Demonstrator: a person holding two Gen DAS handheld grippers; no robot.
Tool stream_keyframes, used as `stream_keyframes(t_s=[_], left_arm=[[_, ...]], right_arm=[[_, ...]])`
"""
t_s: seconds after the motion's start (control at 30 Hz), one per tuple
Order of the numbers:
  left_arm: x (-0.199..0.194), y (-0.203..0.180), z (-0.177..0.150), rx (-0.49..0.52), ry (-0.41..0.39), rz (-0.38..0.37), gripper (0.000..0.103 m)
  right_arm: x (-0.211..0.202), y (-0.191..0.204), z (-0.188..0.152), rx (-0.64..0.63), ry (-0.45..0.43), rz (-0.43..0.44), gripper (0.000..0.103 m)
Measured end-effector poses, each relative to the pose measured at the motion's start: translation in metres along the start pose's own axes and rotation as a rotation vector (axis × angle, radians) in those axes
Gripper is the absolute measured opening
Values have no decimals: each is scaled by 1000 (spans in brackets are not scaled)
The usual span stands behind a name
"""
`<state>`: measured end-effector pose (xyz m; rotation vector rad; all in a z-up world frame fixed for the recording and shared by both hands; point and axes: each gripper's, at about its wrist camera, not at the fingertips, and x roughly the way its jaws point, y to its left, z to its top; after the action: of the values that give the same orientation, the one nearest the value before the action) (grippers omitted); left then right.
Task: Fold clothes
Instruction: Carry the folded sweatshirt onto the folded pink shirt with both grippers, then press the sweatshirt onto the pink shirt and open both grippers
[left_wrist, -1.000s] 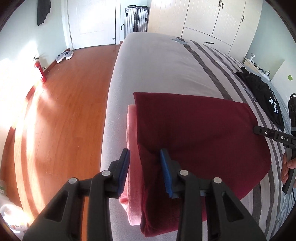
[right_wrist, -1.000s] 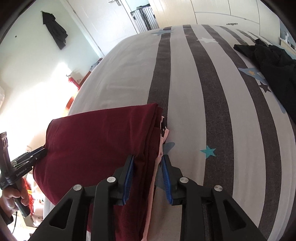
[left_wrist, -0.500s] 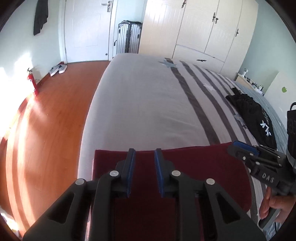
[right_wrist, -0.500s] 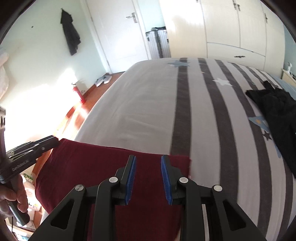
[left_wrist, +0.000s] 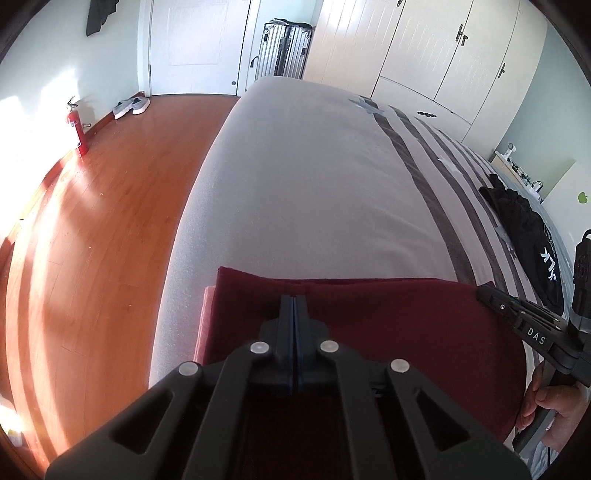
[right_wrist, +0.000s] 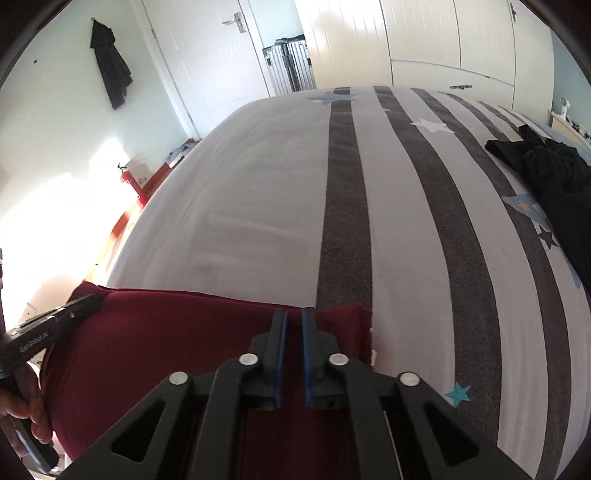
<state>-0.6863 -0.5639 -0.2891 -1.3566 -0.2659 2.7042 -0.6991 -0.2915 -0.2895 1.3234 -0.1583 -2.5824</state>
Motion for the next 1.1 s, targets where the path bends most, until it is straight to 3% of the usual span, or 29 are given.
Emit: stream_keyframes(t_s=[0.1,0.2,0.3,0.43,0.57,0.67,0.9,1.0,1.1], left_arm=[[-15,8,3,-23,-47,3,2],[-2,15,-4,16,2,41,2],[3,11,-11,42,3,50,2],[3,19,-11,-7,8,48,2],[-17,27,-10,-14,-70,176,2],[-32,22,-16,6,-80,142,2],[-103,-48,-61,155,-169,-19,2],[-99,-60,-72,190,-143,-14,2],[-65,-30,-65,142,-90,40,2]], right_arm=[[-8,0,0,-22,-17,9,2],[-13,-2,4,-21,-33,10,2],[-4,-9,-2,-11,-5,15,2],[-1,-9,-1,-27,3,6,1],[-10,-23,7,-14,-32,-69,3],[-20,-34,10,-1,-50,-94,4],[-85,14,-25,-56,-159,54,4],[-95,41,-48,-74,-160,105,4],[-82,46,-61,-70,-135,80,4]])
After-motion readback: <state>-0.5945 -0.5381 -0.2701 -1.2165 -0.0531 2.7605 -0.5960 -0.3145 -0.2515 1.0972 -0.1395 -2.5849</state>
